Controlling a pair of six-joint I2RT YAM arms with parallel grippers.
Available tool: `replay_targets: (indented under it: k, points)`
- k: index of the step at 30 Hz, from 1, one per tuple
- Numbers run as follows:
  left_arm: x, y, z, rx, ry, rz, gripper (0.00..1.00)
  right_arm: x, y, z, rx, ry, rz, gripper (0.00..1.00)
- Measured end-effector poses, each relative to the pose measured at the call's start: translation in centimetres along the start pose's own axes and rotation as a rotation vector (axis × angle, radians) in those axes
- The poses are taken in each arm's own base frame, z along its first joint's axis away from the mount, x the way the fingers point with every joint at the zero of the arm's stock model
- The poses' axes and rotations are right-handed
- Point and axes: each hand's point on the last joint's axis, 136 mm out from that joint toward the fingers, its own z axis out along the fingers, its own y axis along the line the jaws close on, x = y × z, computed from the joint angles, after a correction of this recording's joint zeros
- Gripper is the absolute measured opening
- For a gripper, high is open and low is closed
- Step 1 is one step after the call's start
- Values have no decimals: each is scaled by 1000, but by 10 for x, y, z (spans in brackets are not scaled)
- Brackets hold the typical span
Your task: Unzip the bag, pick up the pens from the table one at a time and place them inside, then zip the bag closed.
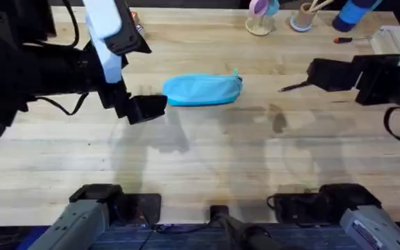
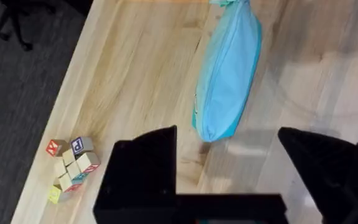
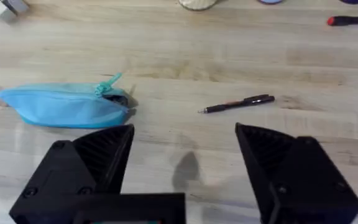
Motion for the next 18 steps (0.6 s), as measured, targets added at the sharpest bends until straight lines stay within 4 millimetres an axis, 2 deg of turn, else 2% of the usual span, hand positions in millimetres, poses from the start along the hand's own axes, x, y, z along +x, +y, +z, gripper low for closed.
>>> replay_targets:
  k: [9,18]
  points:
    - [8,3,2,-6,37,19,994,1,0,0,0,6,1,996]
    - [27,4,25,66,87,-39,994,1,0,0,0,6,1,996]
